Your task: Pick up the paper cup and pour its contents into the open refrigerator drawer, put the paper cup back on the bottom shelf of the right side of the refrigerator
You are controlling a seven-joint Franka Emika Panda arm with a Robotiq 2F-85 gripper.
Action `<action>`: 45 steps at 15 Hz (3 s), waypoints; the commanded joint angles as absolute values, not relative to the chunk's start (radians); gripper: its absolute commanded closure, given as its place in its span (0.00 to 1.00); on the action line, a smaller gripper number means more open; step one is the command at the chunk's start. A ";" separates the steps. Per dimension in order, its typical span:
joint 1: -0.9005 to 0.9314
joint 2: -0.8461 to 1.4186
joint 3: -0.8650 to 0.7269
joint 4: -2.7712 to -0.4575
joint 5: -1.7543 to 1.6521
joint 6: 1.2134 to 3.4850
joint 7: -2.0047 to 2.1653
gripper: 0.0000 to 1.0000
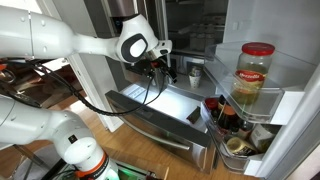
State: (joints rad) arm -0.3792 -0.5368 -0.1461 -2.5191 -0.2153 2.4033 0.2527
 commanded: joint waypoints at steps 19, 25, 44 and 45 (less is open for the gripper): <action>-0.334 0.017 -0.252 -2.130 -0.012 2.567 0.189 0.00; -0.324 0.082 -0.260 -2.073 0.012 2.559 0.203 0.00; -0.327 0.242 -0.224 -1.994 0.209 2.752 0.078 0.00; -0.330 0.251 -0.222 -1.984 0.224 2.744 0.075 0.00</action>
